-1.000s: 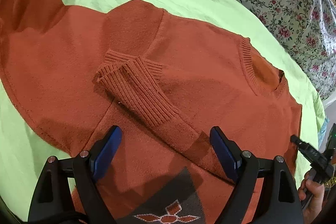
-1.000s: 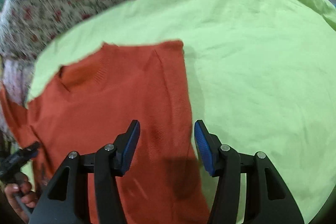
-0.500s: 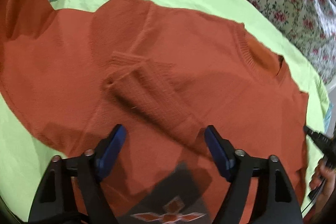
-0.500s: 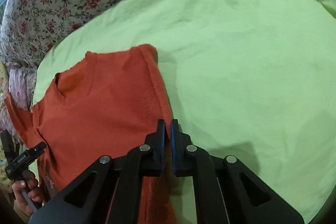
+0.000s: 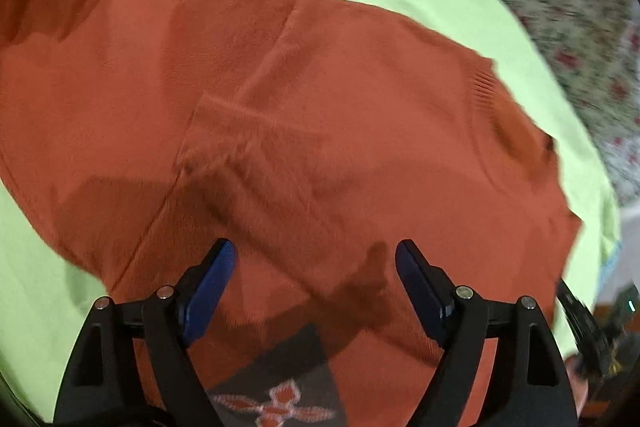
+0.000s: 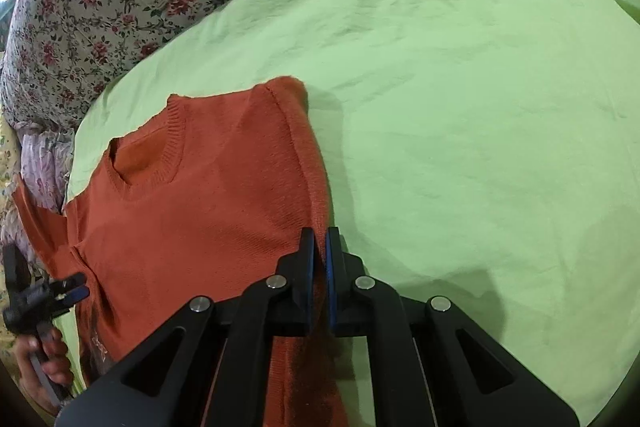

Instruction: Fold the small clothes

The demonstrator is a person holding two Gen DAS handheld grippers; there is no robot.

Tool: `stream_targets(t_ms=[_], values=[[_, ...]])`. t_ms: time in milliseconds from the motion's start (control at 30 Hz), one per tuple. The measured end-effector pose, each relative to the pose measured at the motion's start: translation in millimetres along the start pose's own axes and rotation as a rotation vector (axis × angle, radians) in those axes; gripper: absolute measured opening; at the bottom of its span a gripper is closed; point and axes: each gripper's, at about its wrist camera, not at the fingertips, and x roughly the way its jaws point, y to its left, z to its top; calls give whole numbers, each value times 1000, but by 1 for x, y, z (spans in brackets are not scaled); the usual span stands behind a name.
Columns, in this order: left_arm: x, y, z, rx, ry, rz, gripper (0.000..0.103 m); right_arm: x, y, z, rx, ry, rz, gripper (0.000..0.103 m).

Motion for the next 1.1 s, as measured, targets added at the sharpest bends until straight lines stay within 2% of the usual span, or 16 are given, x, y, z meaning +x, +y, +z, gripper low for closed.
stream_targets(t_ms=[67,133,167,200,233,300,467,533,633,667,700,767,900,1000,1100], values=[[4,-5,2,8,-8,51,77,1,1,0,-4,1,-5,6],[-1,-6,-1,47,-38,65,48,0,1,0,-3,4,-8,6],[-5,-4,-5,76,-44,49,41,-1,0,0,-1,2,-7,6],[-8,-1,-7,86,-43,23,29,-1,-2,1,1,0,-5,6],[-11,6,-10,92,-39,-14,25,-2,-3,1,2,-1,-3,6],[-17,24,-18,100,-27,-76,25,-1,-5,2,1,-2,1,6],[-24,55,-34,91,-45,-170,27,2,-15,2,65,-3,36,6],[-25,54,-34,104,-66,-181,23,3,-21,2,114,-2,58,6],[-30,53,-43,156,-115,-186,25,3,-23,2,150,-2,71,6],[-25,53,-44,179,-110,-145,24,2,-22,2,149,-2,68,6],[-20,51,-43,181,-99,-137,24,2,-21,2,142,1,57,6],[-25,56,-44,163,-104,-164,26,3,-19,2,137,7,40,6],[-42,65,-47,179,-129,-143,37,-1,-14,5,135,14,9,7],[-57,80,-47,150,-151,-150,43,-10,-7,3,133,17,-36,9],[-74,105,-45,100,-191,-127,59,-23,6,-5,112,-1,-15,9]])
